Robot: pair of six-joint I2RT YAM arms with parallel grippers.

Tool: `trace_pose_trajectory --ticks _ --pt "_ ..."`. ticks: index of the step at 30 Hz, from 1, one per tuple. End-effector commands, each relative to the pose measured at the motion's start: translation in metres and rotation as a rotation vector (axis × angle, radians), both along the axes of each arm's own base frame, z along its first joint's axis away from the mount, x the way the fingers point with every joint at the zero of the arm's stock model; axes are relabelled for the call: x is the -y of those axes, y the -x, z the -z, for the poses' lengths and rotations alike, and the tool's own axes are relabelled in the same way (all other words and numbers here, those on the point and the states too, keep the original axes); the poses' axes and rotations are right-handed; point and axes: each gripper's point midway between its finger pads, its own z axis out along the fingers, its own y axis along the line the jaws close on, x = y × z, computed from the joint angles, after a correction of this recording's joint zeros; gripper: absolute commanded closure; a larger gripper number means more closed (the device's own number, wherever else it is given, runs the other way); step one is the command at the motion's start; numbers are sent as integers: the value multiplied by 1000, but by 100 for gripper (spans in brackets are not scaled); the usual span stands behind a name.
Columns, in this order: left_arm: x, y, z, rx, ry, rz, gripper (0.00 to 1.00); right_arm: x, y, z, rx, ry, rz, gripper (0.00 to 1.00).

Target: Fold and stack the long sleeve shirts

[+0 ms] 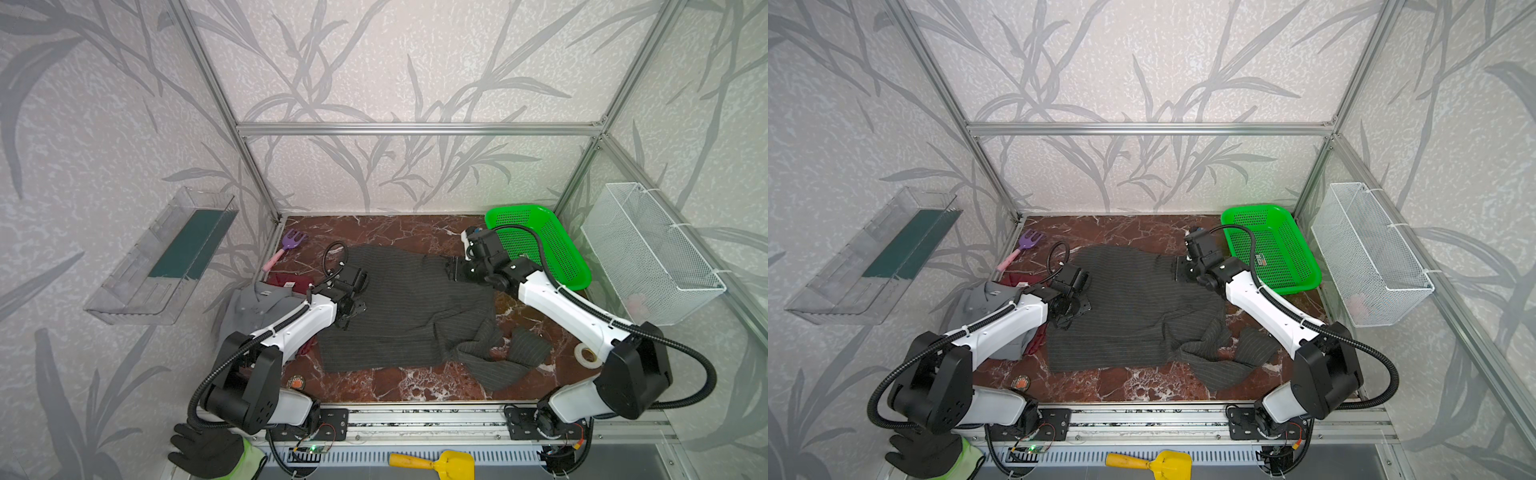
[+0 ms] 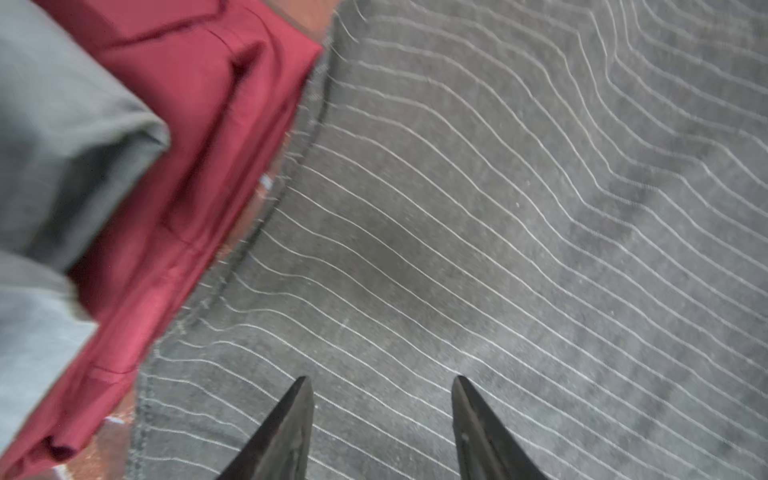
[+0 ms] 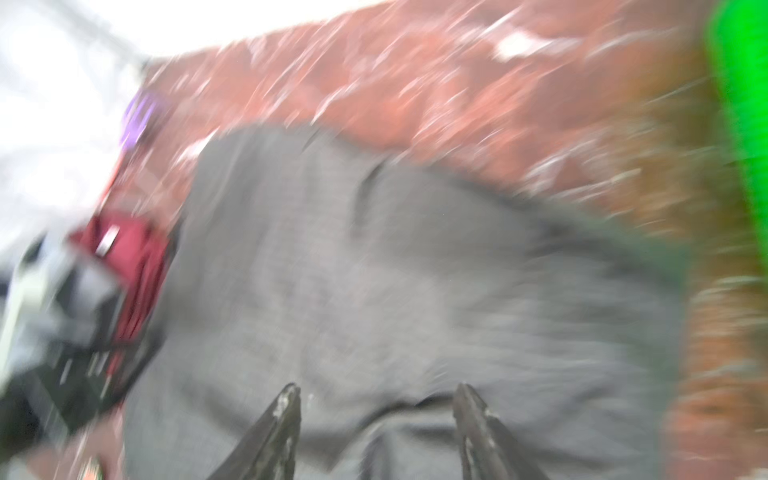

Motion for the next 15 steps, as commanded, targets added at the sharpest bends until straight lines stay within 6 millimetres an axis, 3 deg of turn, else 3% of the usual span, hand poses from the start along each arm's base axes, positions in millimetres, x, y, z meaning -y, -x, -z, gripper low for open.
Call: trace_pose_trajectory --ticks 1,4,11,15 --pt "10 5 13 -42 42 41 45 14 -10 38 -120 89 -3 41" --pt "15 8 20 -59 60 53 45 19 -32 63 -175 133 10 40" --pt "19 20 38 -93 83 69 46 19 -63 108 -261 244 -10 40" --pt "16 26 43 -103 71 72 46 24 -79 113 -250 325 1 41"
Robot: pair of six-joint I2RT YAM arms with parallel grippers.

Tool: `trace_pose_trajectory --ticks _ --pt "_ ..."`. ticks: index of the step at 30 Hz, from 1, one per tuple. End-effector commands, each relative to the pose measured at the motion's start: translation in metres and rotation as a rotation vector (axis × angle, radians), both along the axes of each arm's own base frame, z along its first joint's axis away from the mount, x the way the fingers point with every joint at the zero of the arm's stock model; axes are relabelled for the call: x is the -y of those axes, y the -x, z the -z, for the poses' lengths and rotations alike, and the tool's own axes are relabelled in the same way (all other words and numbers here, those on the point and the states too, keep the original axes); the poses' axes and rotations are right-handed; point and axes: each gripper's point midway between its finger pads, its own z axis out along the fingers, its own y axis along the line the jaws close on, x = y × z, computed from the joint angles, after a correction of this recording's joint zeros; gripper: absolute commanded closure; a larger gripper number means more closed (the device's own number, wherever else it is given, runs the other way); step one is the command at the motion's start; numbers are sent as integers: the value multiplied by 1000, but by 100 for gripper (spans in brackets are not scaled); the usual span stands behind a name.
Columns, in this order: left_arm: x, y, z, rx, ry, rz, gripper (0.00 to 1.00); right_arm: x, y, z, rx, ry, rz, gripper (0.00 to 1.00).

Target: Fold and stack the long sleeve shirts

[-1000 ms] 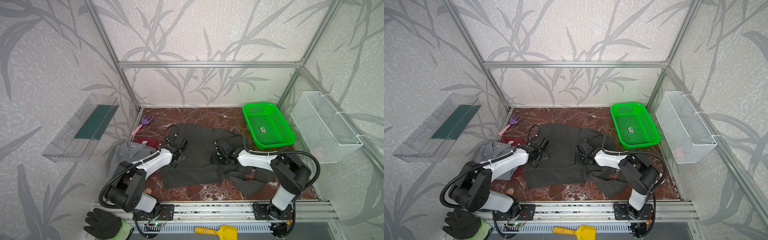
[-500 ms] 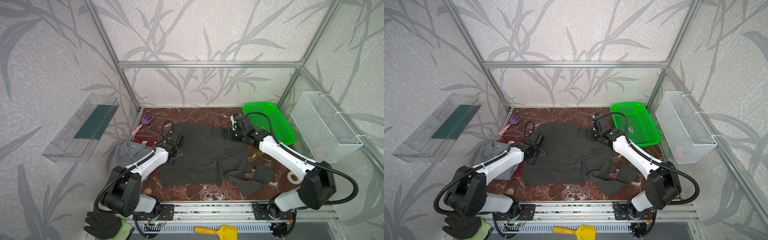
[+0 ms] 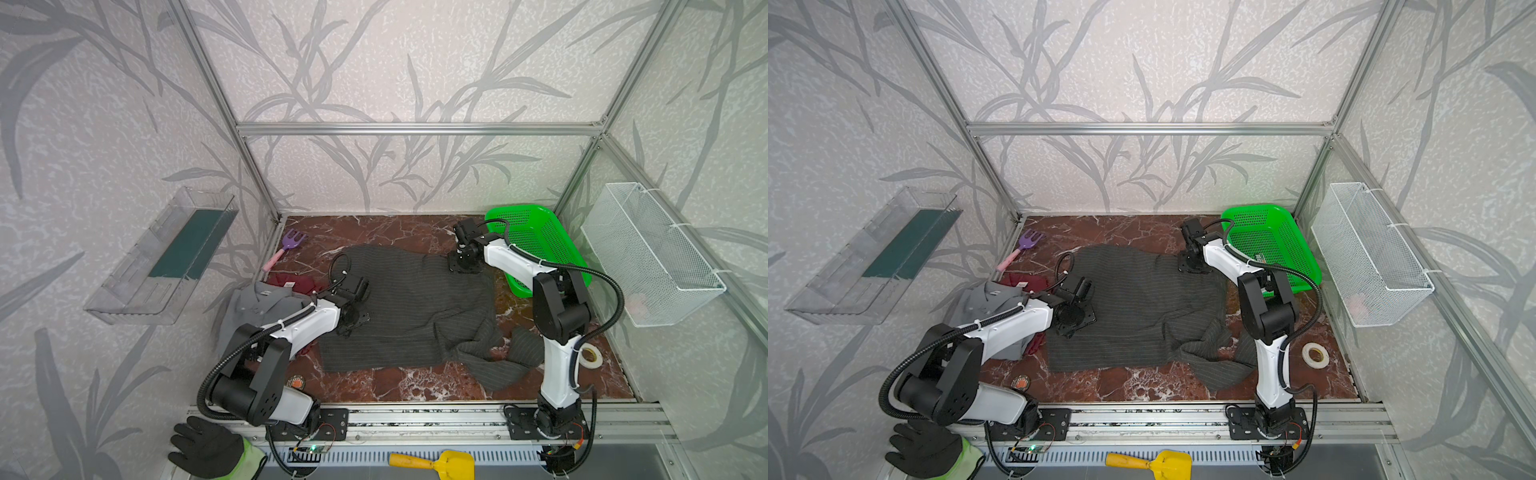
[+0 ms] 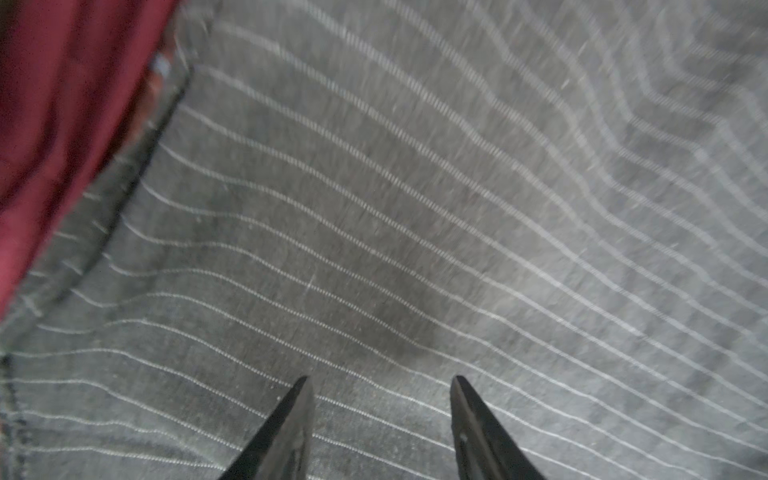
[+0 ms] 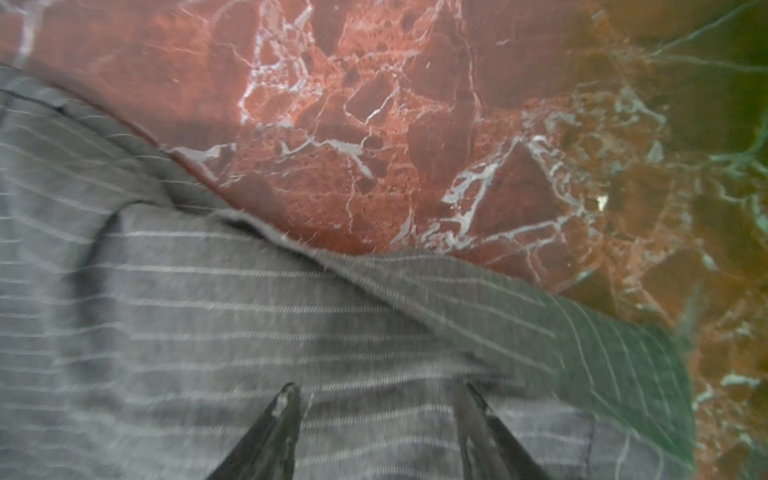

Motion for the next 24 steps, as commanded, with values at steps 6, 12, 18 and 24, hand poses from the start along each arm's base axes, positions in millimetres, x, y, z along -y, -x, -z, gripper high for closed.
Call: trace_pose_trajectory --ticks 6,12,18,24 --pt "-3 11 12 -19 -21 22 46 18 -28 -32 144 173 -33 41" --pt "-3 18 24 -48 -24 23 47 12 -40 -16 115 218 -91 42" --pt "-3 18 27 -51 -24 23 47 7 -51 -6 127 223 -113 43" --pt "-2 19 28 -54 -22 26 47 5 -52 -5 99 231 -125 43"
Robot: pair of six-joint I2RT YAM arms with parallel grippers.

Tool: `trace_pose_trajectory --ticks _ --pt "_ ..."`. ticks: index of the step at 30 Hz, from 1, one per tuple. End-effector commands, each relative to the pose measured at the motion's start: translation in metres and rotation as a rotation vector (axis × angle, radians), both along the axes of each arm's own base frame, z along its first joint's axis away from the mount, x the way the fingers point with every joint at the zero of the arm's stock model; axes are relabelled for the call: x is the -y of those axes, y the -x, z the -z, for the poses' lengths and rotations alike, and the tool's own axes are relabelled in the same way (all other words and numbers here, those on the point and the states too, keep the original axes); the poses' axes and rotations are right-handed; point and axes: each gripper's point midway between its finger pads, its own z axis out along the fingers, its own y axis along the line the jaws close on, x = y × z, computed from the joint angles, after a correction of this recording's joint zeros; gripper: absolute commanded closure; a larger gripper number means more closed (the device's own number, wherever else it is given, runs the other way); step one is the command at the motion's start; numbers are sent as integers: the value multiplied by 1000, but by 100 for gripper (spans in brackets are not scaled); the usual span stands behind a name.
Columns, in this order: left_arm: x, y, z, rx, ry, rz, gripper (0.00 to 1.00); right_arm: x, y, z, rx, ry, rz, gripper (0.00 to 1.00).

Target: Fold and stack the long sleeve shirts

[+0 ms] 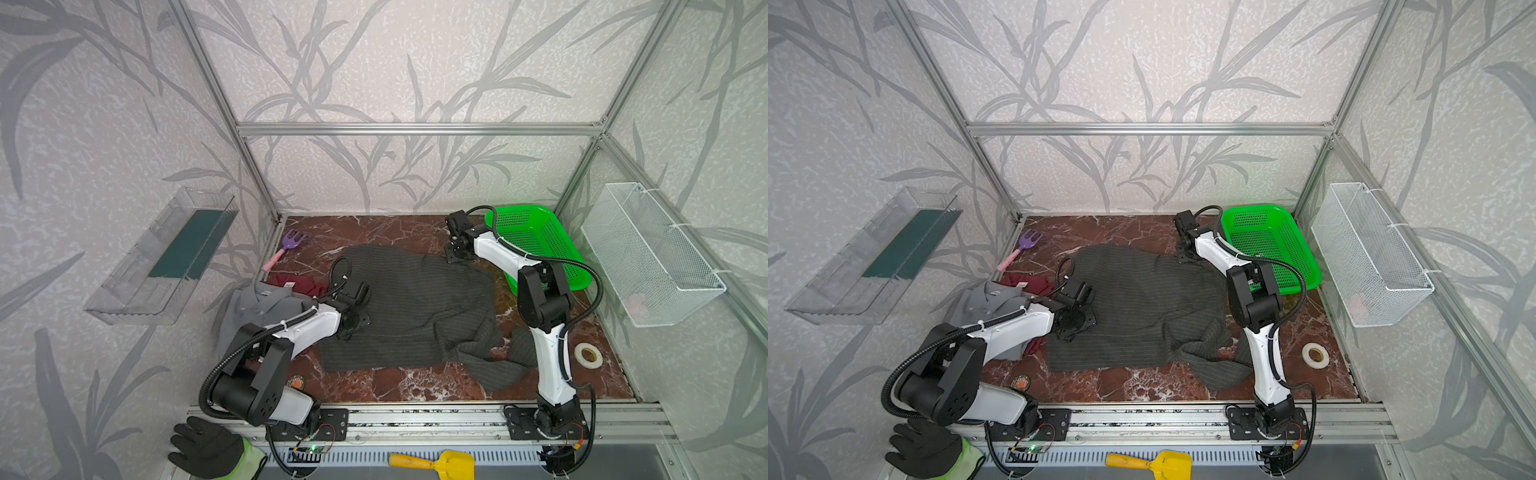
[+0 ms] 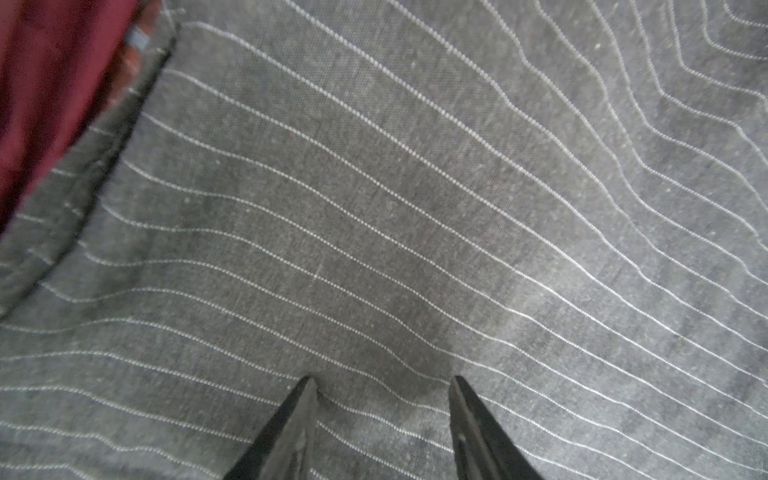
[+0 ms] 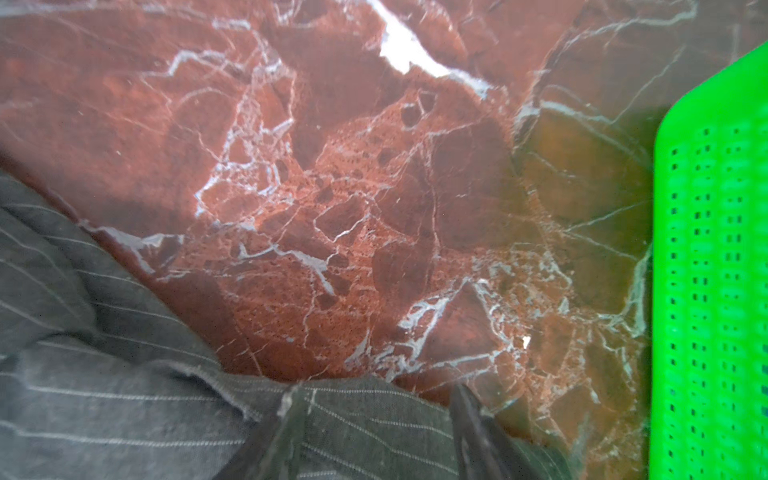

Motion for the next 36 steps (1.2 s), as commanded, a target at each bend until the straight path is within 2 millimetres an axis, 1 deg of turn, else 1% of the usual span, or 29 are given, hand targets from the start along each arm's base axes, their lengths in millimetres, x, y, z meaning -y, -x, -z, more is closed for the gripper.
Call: trace_pose_trajectory --ticks 1,3,5,6,9,11,13,16,18,22,25,26,27,28,29,31,33,36 --pt "-4 18 18 -75 -24 12 47 -3 0 -8 -13 7 -13 42" --pt "-5 18 18 -75 -28 13 47 -13 1 -11 -8 -51 -41 41" --pt "-4 17 19 -74 -27 15 47 -23 5 -9 -17 -102 -78 40" --pt "-3 16 19 -74 -25 15 47 -24 7 -6 -28 -111 -76 40" --pt "-1 15 20 -75 -15 16 47 -21 14 10 -85 -93 -54 41" --pt "-1 15 20 -75 -13 17 47 -16 18 24 -133 -69 -40 43" --pt "-1 15 21 -78 -14 18 47 -11 20 32 -170 -48 -21 46" --pt "0 15 22 -80 -16 22 47 -5 16 39 -192 -30 2 54" --pt "0 14 21 -77 -17 23 47 0 14 40 -196 -25 15 59" --pt "-2 15 22 -81 -24 23 47 8 4 40 -181 -26 47 81" --pt "-3 15 24 -86 -31 22 47 12 -4 38 -170 -30 58 92" --pt "-3 15 25 -86 -31 22 47 12 -8 35 -160 -33 63 97" --pt "-3 15 25 -86 -32 20 47 13 -11 33 -150 -40 65 100" --pt "-3 15 26 -88 -34 20 47 12 -16 28 -134 -52 67 100" --pt "-4 15 27 -91 -37 19 47 11 -21 18 -109 -66 72 100" --pt "-3 14 28 -94 -37 19 47 8 -30 -4 -48 -94 69 100" --pt "-3 14 29 -97 -39 20 47 5 -37 -33 23 -131 73 100" --pt "-4 14 30 -97 -41 16 47 -4 -35 -75 105 -213 60 100"
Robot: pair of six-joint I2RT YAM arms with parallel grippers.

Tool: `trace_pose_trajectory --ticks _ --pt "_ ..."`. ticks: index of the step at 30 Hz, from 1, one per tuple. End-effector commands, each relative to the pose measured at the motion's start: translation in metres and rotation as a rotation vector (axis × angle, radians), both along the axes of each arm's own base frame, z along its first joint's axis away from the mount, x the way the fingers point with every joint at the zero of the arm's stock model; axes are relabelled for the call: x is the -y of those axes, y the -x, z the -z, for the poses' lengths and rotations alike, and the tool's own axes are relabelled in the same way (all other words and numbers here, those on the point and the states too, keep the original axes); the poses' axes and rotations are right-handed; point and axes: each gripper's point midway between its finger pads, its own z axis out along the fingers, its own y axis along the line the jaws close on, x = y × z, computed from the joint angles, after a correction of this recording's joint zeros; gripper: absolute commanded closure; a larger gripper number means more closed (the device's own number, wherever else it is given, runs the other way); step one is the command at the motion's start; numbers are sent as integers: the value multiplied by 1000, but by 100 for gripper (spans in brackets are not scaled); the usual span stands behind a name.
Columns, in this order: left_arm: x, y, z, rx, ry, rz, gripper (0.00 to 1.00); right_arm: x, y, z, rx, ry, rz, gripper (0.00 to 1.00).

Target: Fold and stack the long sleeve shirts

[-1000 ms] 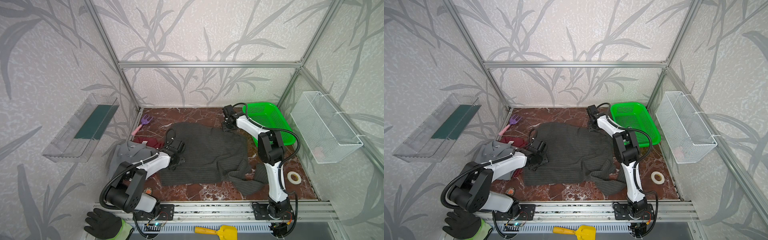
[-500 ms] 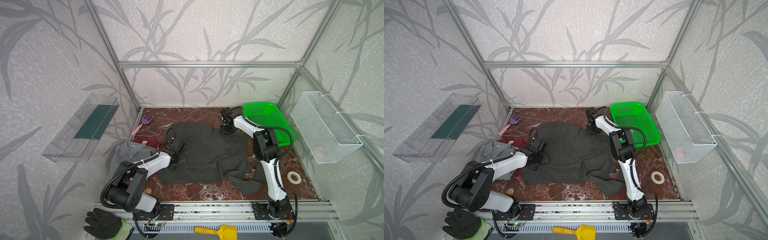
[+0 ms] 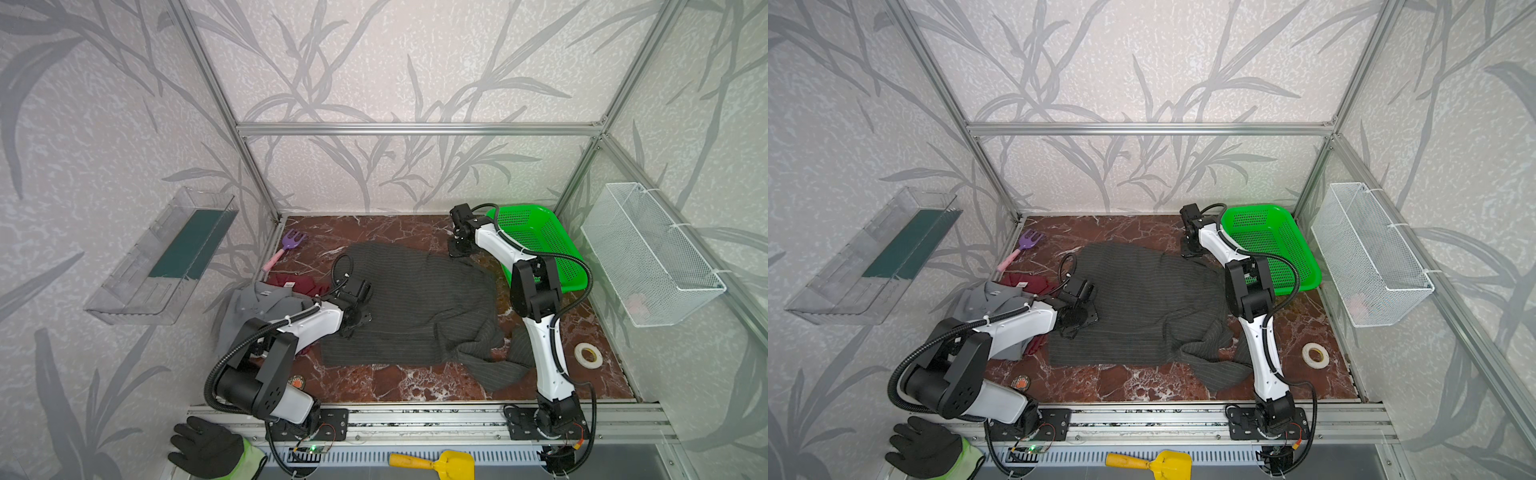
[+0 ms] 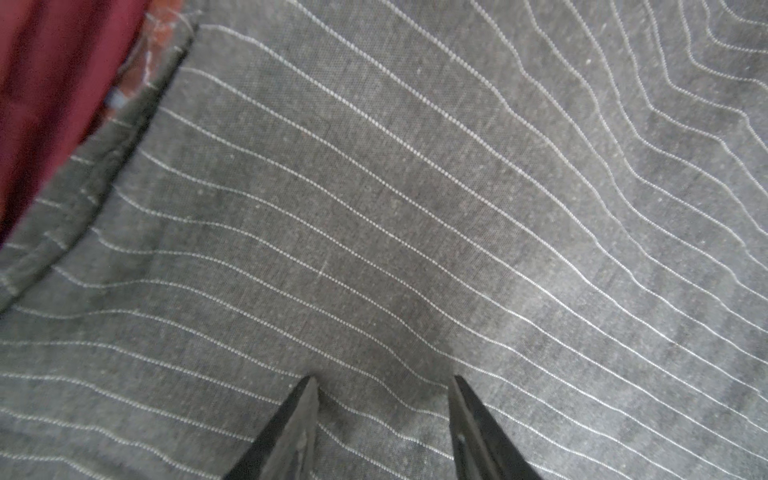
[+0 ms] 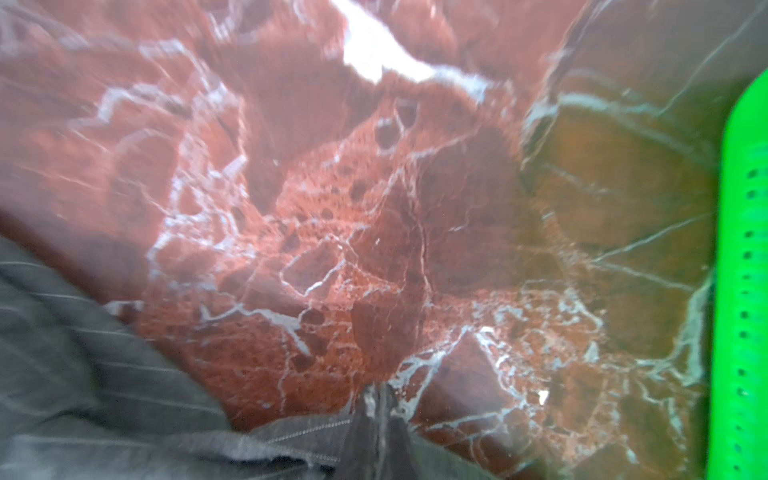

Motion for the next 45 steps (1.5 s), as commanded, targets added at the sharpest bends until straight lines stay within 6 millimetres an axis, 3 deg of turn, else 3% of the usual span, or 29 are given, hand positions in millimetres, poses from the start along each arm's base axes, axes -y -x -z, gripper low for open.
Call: trace_pose_trajectory --ticks 1,4,9,13,15,19,22,27,31,32,34,37,39,41,45 --pt "-8 30 30 -143 -28 5 47 -14 -6 -89 189 -119 3 100" --pt "-7 30 31 -144 -28 6 47 -17 9 -119 263 -166 9 100" --pt "-9 31 30 -144 -35 8 47 -11 44 -149 340 -197 28 100" --pt "-11 32 31 -145 -38 8 47 -27 88 -169 387 -191 -17 100" --pt "-11 33 32 -146 -35 4 47 -40 115 -167 390 -181 -45 100" --pt "-12 35 31 -139 -33 3 47 -66 177 -147 374 -173 -118 100" --pt "-14 37 31 -141 -40 1 48 -107 231 -126 345 -222 -253 100" --pt "-13 35 29 -131 -31 -1 47 -147 303 -57 60 -351 -330 100" --pt "-12 34 27 -125 -24 -1 47 -161 337 -11 -130 -315 -391 100" --pt "-12 34 26 -124 -23 -1 47 -158 340 -8 -169 -302 -388 96" --pt "-13 36 24 -120 -26 -1 47 -153 334 -25 -132 -297 -395 75" --pt "-16 37 23 -113 -31 -3 47 -137 304 -82 46 -310 -358 48" --pt "-17 38 23 -120 -40 -5 47 -126 281 -114 121 -345 -323 43" --pt "-16 37 23 -123 -37 -3 47 -117 256 -127 122 -358 -280 42" --pt "-15 38 23 -118 -29 -5 48 -135 218 -124 107 -321 -313 42"
